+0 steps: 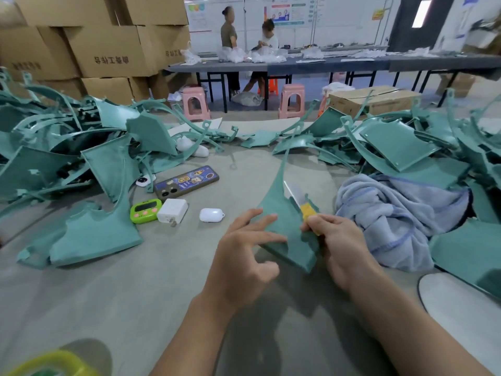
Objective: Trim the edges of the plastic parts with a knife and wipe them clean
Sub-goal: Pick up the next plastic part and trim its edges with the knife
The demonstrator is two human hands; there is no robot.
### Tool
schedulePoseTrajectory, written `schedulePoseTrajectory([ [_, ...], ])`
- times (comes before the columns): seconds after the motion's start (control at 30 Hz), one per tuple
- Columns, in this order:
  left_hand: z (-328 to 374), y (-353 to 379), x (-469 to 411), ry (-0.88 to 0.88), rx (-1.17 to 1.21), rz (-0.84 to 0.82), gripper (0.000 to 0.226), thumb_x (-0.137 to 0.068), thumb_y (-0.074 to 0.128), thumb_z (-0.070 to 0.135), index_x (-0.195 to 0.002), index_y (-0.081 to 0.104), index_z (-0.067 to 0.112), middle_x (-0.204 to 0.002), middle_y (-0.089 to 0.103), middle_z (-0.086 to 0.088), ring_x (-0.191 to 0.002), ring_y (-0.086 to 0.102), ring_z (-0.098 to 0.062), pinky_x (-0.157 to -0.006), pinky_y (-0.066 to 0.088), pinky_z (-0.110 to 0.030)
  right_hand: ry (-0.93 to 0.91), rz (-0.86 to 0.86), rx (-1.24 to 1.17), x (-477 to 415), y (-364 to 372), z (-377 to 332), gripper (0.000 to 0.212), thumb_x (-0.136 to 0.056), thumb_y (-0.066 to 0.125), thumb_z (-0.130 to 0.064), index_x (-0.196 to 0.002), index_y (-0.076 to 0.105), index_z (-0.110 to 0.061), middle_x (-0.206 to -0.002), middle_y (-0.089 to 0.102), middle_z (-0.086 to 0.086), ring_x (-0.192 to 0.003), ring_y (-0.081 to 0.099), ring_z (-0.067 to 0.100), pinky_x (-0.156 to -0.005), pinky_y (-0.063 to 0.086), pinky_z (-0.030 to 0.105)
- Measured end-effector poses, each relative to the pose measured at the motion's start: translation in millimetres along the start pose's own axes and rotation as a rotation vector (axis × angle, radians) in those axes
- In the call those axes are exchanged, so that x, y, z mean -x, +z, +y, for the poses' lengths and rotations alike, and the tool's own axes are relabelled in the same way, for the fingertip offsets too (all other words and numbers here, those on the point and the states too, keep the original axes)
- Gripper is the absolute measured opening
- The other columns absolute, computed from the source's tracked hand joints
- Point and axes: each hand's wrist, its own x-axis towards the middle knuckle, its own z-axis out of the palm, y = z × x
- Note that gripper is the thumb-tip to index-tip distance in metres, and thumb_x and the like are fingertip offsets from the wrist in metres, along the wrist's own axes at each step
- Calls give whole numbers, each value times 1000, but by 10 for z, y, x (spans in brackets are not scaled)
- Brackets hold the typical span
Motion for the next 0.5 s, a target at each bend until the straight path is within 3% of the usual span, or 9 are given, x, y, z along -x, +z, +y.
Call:
schedulePoseTrajectory([
  [0.07,16,-39,-27,-186,177,136,52,-58,60,31,-107,77,37,-129,66,23,-130,48,8,-108,36,-14,-99,-17,20,-48,-100,-54,37,-92,62,-2,-56,67,-11,-61,60,10,-57,53,20,-56,46,26],
  [0.13,18,-66,-90,-395,415,192,34,-79,62,30,-108,78,36,-121,72,16,-115,63,3,-94,52,-24,-185,-167,116,-43,-197,-111,32,-86,68,-10,-54,68,-11,-56,56,4,-52,47,13,-49,38,19],
  [0.2,14,-68,-125,-584,759,78,23,-91,60,26,-100,79,33,-109,77,0,-92,74,-13,-66,57,-26,-240,-304,311,-8,-262,-119,23,-78,71,-23,-57,68,-13,-57,53,1,-56,43,11,-51,31,19],
  [0.27,18,-77,-112,-692,859,-40,21,-82,67,25,-99,80,26,-105,78,-8,-86,75,-22,-62,56,-27,-235,-367,401,6,-249,-94,22,-77,70,-30,-60,71,-16,-60,57,-3,-60,47,9,-55,33,18],
  [0.33,13,-57,-107,-735,844,-34,21,-79,72,14,-99,80,14,-103,78,-12,-87,76,-25,-67,60,-31,-182,-315,279,-10,-188,-76,23,-81,70,-29,-63,74,-16,-68,65,-4,-66,55,10,-62,41,21],
  [0.43,-5,-79,-161,-839,910,229,12,-90,65,2,-97,74,3,-94,79,-10,-76,76,-19,-56,58,-26,-99,-102,-96,-85,-169,-87,31,-95,62,-11,-66,71,-11,-91,77,4,-86,68,17,-79,52,30],
  [0.5,-32,-124,-205,-868,1021,393,12,-93,62,-1,-100,71,3,-89,79,-8,-72,75,-16,-54,58,-25,-101,-17,-132,-96,-216,-123,30,-100,57,-10,-72,68,-10,-102,78,5,-95,68,17,-82,52,31],
])
